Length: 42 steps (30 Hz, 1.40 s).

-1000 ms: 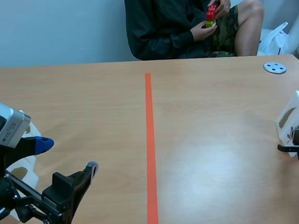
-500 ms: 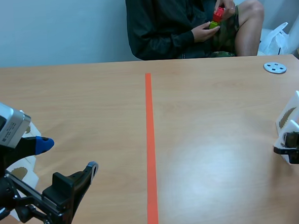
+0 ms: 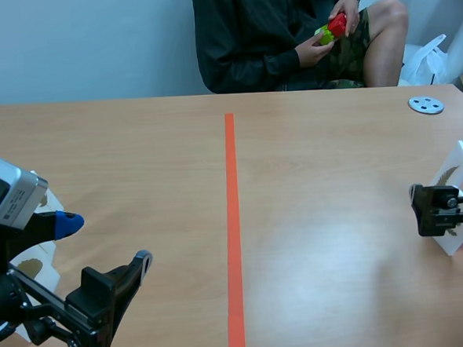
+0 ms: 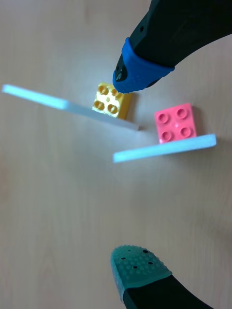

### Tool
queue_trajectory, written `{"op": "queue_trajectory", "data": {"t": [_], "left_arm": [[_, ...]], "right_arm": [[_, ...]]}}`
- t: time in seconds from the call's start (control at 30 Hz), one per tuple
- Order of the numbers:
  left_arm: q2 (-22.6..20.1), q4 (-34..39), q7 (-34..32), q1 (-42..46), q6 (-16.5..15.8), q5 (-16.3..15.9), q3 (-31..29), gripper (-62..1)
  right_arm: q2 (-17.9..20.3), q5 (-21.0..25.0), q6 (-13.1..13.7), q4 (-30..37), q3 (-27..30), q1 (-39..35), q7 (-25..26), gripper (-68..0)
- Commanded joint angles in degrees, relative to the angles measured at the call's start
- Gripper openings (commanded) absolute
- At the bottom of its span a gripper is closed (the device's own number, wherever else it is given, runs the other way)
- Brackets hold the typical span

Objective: Sort the leaf by its shape. The table is split by an orange tape line. A compound leaf with several leaflets goes to the left side, a simple leaf with one blade goes to the right side. Return to the home posture when a red brick is placed on the table.

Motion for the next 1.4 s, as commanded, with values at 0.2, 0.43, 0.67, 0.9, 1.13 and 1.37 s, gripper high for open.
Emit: {"op": "queue_trajectory", "data": {"t": [0.2, 0.43, 0.67, 0.9, 1.13, 1.37], "left_arm": [[0.00, 0.46, -0.81, -0.13, -0.07, -0.46, -0.20, 1.4], [0.00, 0.46, -0.79, -0.13, -0.07, -0.46, -0.20, 1.4], [0.00, 0.46, -0.81, -0.13, -0.09, -0.46, -0.20, 1.4], [-0.02, 0.46, -0.79, -0.13, -0.09, -0.52, -0.20, 1.4], [-0.02, 0.46, -0.76, -0.13, -0.13, -2.45, -0.20, 1.4], [-0.02, 0.46, -0.79, -0.13, -0.13, -3.45, -0.20, 1.4]], "right_arm": [[1.09, 5.01, 3.08, 14.25, 3.10, -7.15, -4.17, 0.4], [1.01, 7.85, 3.06, 27.39, 3.30, -13.53, -10.99, 0.4], [0.04, 7.87, 3.15, 37.24, 3.15, -17.88, -14.86, 0.4], [-3.28, 9.99, 4.81, 41.29, 0.09, -21.09, -17.62, 0.4], [-4.85, 9.79, 4.96, 41.46, -6.21, -21.66, -20.17, 0.4], [-4.79, 10.01, 7.28, 41.46, -12.44, -21.64, -19.61, 0.4]]}}
